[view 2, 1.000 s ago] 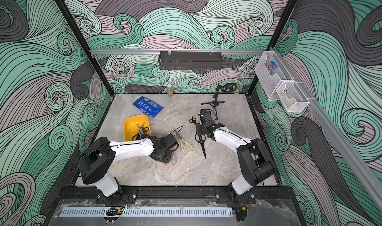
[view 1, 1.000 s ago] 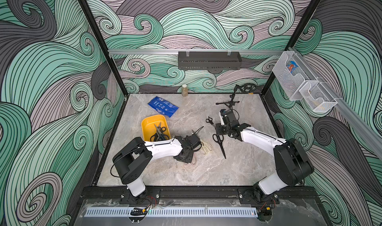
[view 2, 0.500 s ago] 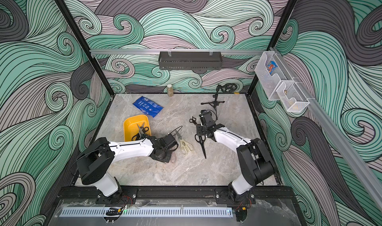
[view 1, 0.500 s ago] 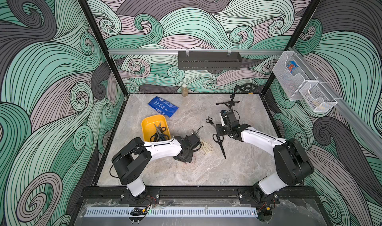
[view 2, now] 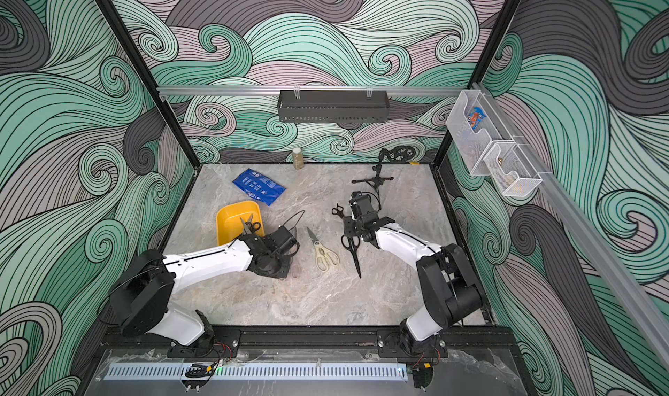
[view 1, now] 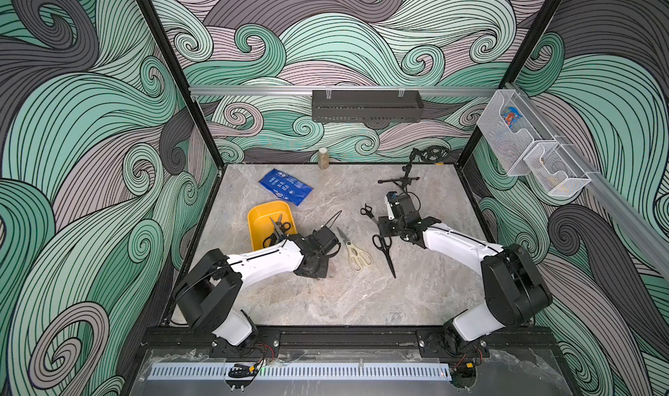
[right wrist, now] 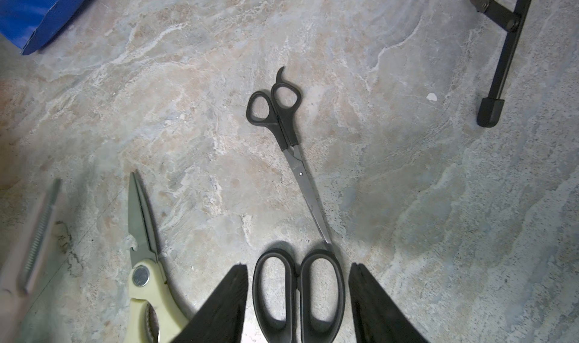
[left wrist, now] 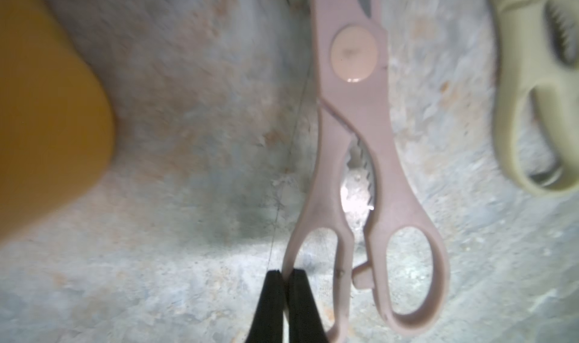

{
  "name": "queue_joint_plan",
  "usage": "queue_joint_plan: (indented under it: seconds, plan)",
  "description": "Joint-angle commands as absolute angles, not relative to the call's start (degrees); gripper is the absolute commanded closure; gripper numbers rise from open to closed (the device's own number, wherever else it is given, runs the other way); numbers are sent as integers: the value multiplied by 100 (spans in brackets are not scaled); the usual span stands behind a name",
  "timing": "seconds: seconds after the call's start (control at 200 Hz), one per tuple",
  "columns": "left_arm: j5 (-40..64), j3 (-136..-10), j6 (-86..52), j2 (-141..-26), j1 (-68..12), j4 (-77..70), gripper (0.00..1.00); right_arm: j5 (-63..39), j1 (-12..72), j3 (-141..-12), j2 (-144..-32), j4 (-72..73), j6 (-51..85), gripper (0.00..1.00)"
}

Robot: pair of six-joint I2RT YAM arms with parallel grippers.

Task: Put the scissors into the storage box
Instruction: Pick up the scissors from the center of the board, then place the scissors in the storage box.

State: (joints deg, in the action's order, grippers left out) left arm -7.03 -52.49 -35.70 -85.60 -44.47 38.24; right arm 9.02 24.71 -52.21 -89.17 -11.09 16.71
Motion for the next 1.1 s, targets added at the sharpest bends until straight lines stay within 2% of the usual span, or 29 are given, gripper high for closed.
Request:
queue_joint_plan:
  seconds: [0.0, 0.245, 0.71, 1.096]
  plan:
    - [-937, -5831, -3299, -8230, -4206, 4080, 100, 736, 2434, -5298, -8956, -1043, 1673, 44]
    - [-1322, -6249, -2878, -7761, -3440, 4071, 100, 538, 2435, -5370, -8922, -1039, 1720, 44]
    - [-1141, -5436, -2058, -7423, -1413, 3617, 100, 328, 2434, -5282, -8894, -1061, 1751, 44]
    - [-687, -5414, -1960, -7995, -1282, 3667, 100, 266, 2434, -5309, -8980, -1082, 1749, 44]
